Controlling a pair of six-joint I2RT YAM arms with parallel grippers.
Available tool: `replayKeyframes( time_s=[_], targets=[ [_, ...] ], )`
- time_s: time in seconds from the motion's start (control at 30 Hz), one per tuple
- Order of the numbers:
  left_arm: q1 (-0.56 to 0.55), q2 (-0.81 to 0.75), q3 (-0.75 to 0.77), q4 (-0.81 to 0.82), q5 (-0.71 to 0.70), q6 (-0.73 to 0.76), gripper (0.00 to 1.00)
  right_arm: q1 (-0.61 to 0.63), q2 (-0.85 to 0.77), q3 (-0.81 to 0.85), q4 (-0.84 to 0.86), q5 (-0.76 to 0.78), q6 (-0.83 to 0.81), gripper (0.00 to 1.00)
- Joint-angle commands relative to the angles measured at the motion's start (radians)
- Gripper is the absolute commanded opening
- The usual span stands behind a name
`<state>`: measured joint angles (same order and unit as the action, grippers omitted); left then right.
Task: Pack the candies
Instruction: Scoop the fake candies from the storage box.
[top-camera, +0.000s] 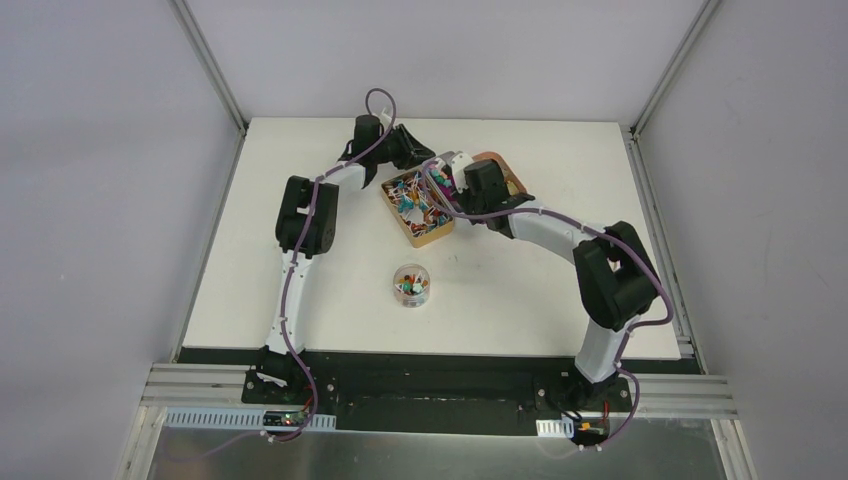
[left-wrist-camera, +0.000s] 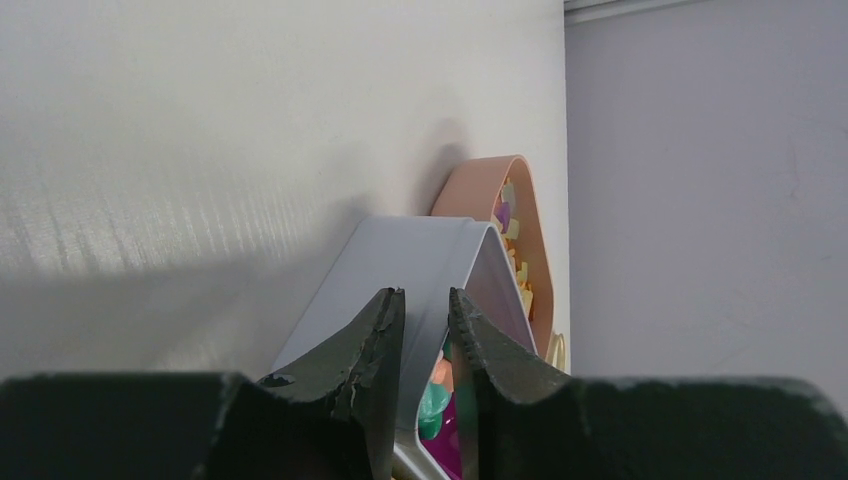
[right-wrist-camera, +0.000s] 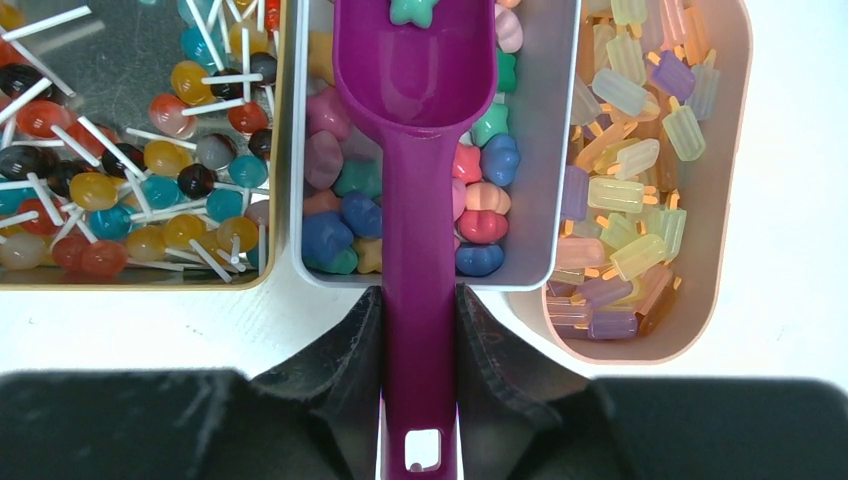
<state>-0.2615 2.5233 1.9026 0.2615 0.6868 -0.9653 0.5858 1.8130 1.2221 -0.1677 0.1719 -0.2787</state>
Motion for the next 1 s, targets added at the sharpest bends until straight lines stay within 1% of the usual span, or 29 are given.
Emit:
replayKeyframes(
  time_s=[0.0,0.1,0.37,0.5,0.73,0.97],
  targets=[
    [-0.044,0.017,0.0,0.032,0.081,-0.017,0.24,-0.012,-0.023,-0.044,0.106,0.019,-0.005,0.0],
    [-0.042,0.014,0.013,0.031,0.086,-0.013,0.25,-0.012,-0.058,-0.06,0.093,0.036,-0.001,0.0],
    [-0.038,0.0,0.062,0.023,0.078,-0.017,0.25,-0.019,-0.161,-0.059,-0.025,0.066,-0.001,0.0],
    [-0.036,-0.006,0.086,0.022,0.081,-0.016,0.25,-0.02,-0.198,-0.063,-0.051,0.046,-0.004,0.0],
    [-0.02,-0.029,0.117,0.0,0.072,-0.009,0.3,-0.021,-0.262,-0.075,-0.076,0.023,-0.008,0.0],
    [0.006,-0.088,0.115,-0.058,0.068,0.033,0.31,-0.021,-0.376,-0.126,-0.106,-0.035,-0.022,0.0]
  ],
)
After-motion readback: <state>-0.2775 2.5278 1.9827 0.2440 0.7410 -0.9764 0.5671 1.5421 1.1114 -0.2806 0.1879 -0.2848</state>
